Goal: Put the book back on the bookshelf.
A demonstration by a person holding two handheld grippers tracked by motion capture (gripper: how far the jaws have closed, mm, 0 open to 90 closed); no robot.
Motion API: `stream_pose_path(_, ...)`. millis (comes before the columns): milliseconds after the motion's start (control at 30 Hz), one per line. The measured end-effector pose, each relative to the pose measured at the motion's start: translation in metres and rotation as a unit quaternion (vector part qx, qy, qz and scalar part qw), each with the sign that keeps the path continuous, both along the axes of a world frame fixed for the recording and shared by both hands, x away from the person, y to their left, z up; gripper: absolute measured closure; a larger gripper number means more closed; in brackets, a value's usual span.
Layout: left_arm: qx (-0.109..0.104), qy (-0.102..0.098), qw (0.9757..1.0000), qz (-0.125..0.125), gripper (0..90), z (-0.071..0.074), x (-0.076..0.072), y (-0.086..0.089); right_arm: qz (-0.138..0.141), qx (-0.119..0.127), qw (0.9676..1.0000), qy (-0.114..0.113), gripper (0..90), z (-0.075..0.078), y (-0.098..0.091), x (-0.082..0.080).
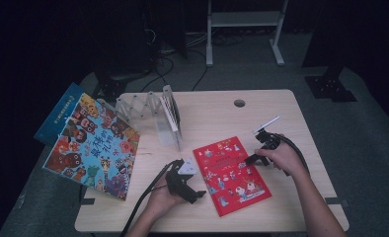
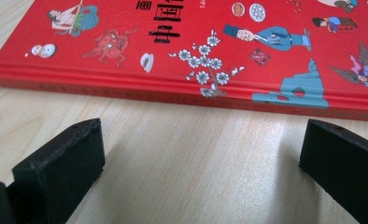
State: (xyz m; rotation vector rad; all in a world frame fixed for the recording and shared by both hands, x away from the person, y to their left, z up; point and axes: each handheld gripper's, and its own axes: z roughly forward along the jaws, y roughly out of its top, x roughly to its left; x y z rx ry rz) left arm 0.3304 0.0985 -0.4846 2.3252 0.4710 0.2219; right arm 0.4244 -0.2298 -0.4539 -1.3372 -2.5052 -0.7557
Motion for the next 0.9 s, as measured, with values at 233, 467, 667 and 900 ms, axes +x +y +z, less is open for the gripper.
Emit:
stream_pose_path(233, 0.000, 0.000, 1.0000, -0.001, 0.0, 0.000, 0.002, -0.002, 0.019, 0.009, 0.9996, 0.017, 64.4, -0.001, 0.013, 0.003)
stream_pose_path(467, 0.000, 0.000, 1.0000, -0.001, 0.0, 0.000, 0.002, -0.002, 0.018, 0.016, 0.9992, 0.031, 67.1, -0.001, 0.011, 0.005)
stream_pose_path(667, 0.000, 0.000, 1.0000, -0.001, 0.0, 0.000, 0.001, -0.002, 0.017, 0.057, 0.9978, 0.028, 69.3, 0.011, 0.003, 0.004)
stream_pose_path(900, 0.000, 0.000, 1.0000, -0.001, 0.0, 0.000, 0.002, -0.002, 0.039, 0.086, 0.9952, 0.025, 68.4, 0.030, 0.004, 0.000)
